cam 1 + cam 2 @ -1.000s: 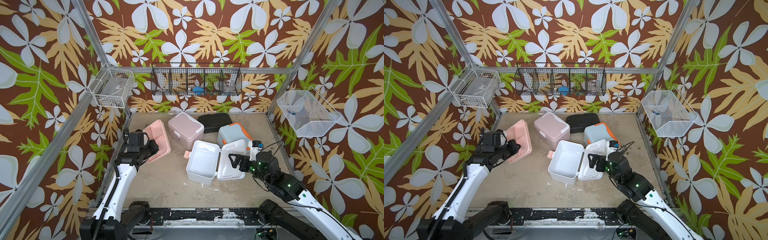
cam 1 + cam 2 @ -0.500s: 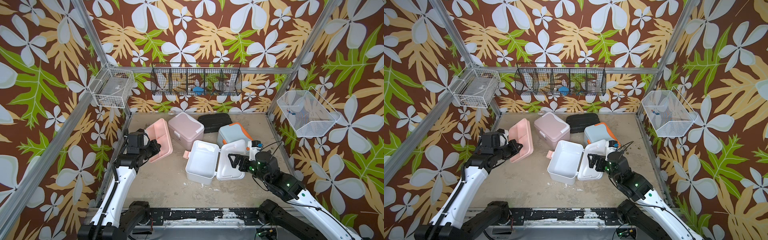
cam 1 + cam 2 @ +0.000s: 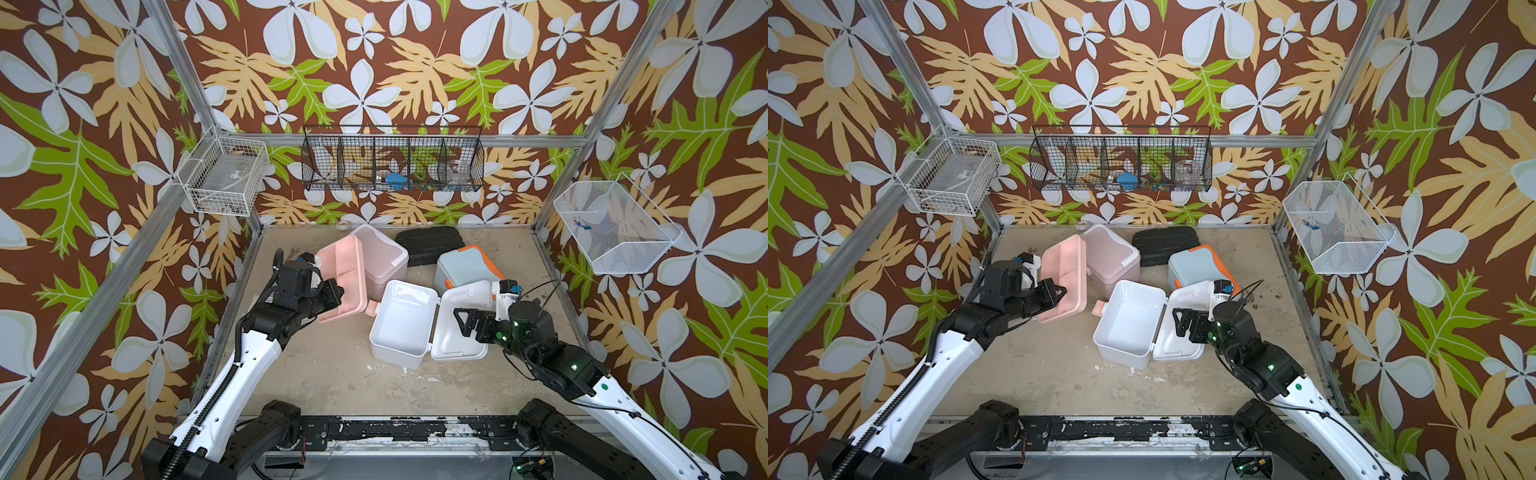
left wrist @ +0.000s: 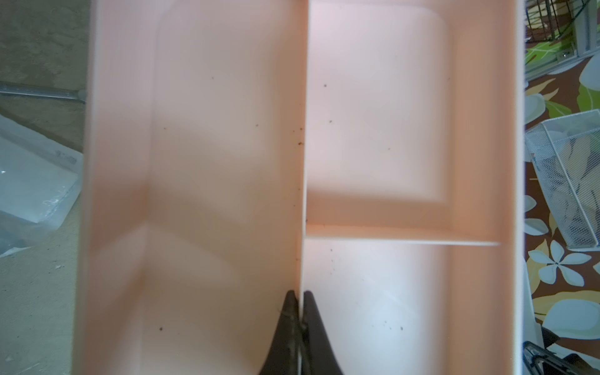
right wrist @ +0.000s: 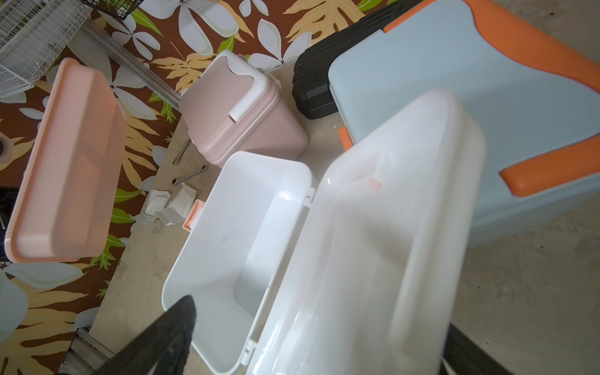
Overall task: Open first aid kits and take out gauze
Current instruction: Place the compartment layer in the first aid kit.
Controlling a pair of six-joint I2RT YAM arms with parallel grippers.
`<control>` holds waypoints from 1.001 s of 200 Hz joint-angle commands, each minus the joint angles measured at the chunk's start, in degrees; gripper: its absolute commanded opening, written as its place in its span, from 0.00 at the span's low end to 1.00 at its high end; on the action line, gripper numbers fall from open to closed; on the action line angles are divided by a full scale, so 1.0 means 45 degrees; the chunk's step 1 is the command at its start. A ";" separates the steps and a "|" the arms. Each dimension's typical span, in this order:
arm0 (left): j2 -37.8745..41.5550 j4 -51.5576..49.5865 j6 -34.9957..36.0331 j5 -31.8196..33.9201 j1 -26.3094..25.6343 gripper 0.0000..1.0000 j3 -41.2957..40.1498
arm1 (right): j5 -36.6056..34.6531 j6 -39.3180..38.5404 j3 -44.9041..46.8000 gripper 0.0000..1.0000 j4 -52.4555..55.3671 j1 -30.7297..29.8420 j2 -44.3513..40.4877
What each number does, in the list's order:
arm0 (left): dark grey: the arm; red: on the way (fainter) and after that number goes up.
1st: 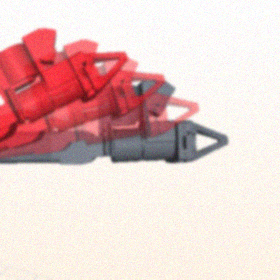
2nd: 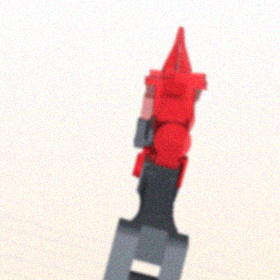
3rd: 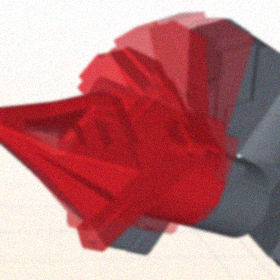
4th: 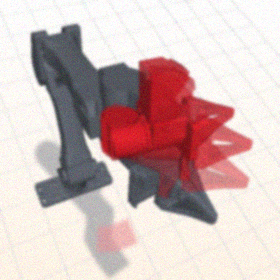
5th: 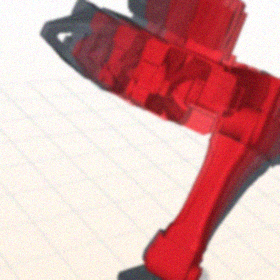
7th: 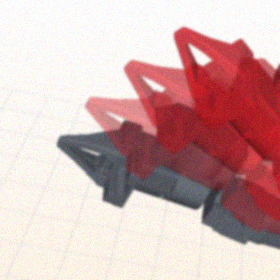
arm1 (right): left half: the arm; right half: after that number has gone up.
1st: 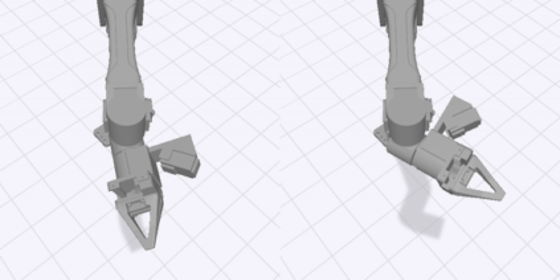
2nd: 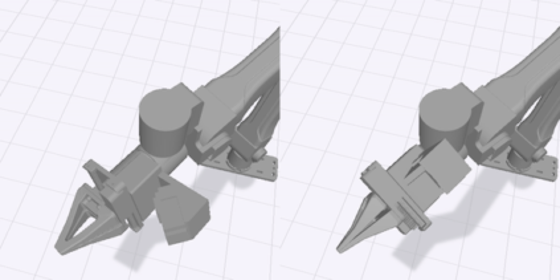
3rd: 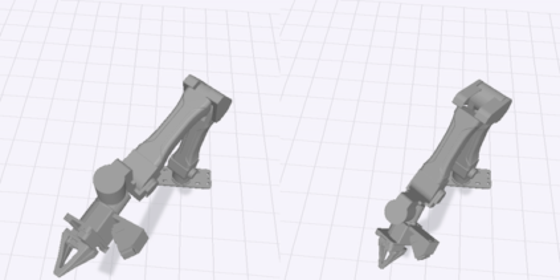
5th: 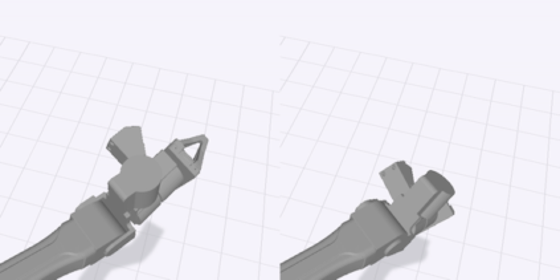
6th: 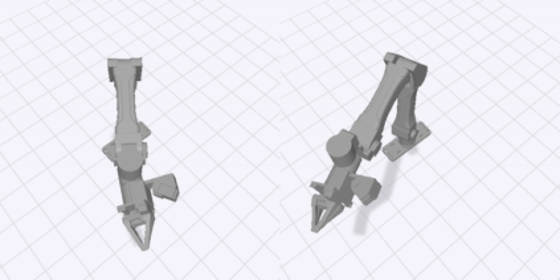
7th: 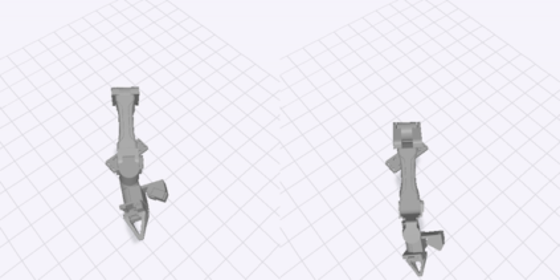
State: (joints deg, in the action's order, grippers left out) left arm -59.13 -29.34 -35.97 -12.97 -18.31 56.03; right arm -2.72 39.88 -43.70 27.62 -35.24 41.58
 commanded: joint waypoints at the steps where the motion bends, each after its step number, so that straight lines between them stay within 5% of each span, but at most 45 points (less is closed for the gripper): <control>1: -0.0266 0.0335 -0.0213 0.0996 -0.0875 0.00 0.0373 | 0.0486 -0.0630 -0.0152 1.00 0.0007 -0.0007 0.0085; 103: -0.3105 -0.0718 0.0060 0.3775 -0.5174 0.00 0.2990 | 0.0283 -0.1166 0.0704 1.00 -0.0698 -0.0019 -0.0336; 200: -0.6442 -0.2836 0.1427 0.4950 -0.6478 0.00 0.5913 | 0.0721 -0.1674 0.1331 1.00 -0.0650 -0.0019 -0.1260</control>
State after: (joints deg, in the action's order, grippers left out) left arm -85.36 -38.39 -32.34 6.28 -47.16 79.79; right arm -0.25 33.32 -38.13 26.17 -35.24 36.69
